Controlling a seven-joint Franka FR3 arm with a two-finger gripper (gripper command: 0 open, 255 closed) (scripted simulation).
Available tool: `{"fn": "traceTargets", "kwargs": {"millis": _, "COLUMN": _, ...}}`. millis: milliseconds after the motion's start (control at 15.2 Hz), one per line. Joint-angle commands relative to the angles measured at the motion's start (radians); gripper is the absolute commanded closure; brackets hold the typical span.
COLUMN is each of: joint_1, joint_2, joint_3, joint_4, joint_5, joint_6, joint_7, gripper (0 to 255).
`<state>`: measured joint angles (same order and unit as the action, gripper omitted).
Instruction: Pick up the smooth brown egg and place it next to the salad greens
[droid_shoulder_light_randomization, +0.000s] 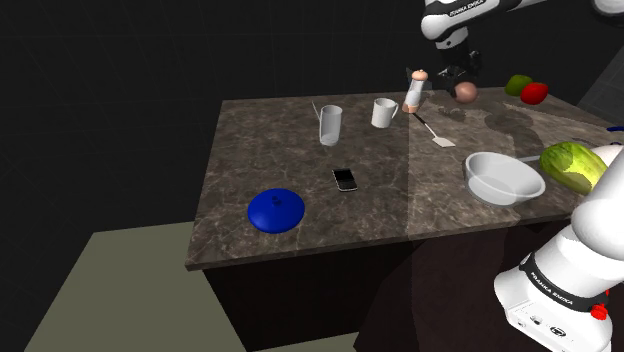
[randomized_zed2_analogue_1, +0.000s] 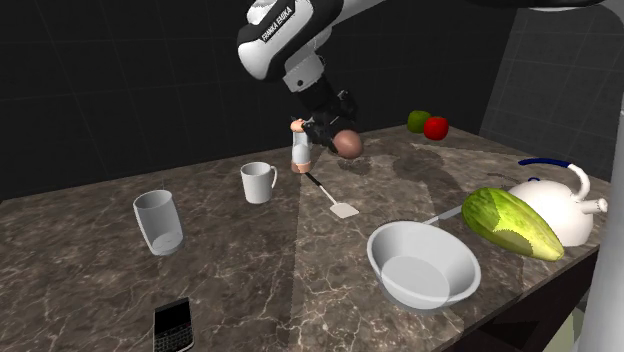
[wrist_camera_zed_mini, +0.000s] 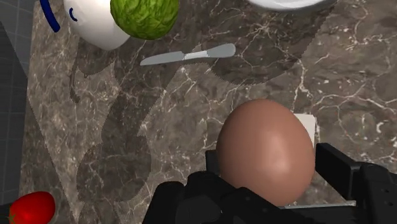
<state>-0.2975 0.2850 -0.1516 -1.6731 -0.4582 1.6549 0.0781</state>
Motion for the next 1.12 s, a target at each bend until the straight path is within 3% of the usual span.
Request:
{"fn": "traceTargets", "kwargs": {"millis": 0, "joint_1": -0.024, "joint_2": -0.02, "joint_3": -0.016, "joint_4": -0.029, "joint_5": -0.011, "joint_6": 0.027, "joint_7": -0.03, "gripper": 255}}
{"fn": "traceTargets", "kwargs": {"millis": 528, "joint_1": -0.13, "joint_2": -0.054, "joint_3": -0.09, "joint_4": -0.095, "joint_5": -0.05, "joint_6": 0.14, "joint_7": -0.163, "gripper": 255}}
{"fn": "traceTargets", "kwargs": {"millis": 1056, "joint_1": -0.244, "joint_2": -0.028, "joint_3": -0.163, "joint_4": -0.083, "joint_5": -0.063, "joint_6": 0.245, "joint_7": -0.313, "gripper": 255}}
